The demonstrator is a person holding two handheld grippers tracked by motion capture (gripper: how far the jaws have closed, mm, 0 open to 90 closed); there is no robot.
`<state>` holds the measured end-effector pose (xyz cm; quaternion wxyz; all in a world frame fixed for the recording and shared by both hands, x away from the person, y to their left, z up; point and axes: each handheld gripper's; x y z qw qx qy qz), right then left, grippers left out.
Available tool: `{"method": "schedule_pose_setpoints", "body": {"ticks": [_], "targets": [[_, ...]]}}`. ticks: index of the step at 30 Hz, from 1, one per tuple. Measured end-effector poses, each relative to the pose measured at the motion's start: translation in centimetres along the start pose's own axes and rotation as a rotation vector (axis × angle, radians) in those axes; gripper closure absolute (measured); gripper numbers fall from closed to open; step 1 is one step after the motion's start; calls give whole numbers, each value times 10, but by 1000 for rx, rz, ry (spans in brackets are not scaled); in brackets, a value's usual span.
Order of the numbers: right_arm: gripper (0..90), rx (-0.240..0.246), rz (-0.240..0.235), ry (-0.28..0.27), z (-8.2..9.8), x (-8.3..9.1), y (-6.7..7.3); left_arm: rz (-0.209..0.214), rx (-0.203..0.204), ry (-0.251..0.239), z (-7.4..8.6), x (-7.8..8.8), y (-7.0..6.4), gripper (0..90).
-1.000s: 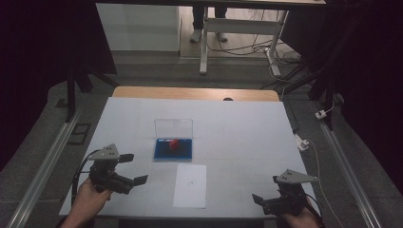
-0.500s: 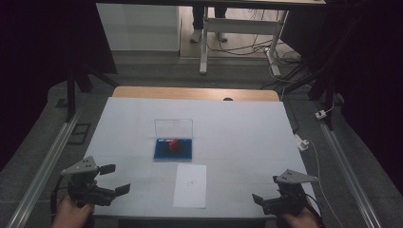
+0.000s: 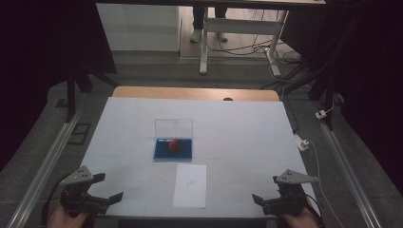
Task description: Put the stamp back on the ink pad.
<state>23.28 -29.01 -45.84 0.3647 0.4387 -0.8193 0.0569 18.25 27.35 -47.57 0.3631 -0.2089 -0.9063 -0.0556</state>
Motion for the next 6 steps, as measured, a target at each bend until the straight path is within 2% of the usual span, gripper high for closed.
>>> {"method": "schedule_pose_setpoints", "body": {"ticks": [3, 6], "targets": [[0, 2, 0, 4, 0, 0, 0, -18, 5, 17, 0, -1, 0, 0], [0, 1, 2, 4, 1, 0, 0, -15, 14, 16, -1, -1, 1, 0]]}}
Point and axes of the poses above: each handheld gripper's, and its own axes: x roughly backward along the jaws, z roughly out of its underside, y roughly to its left, and after that the axes turned 15 degrees about -z, right-handed
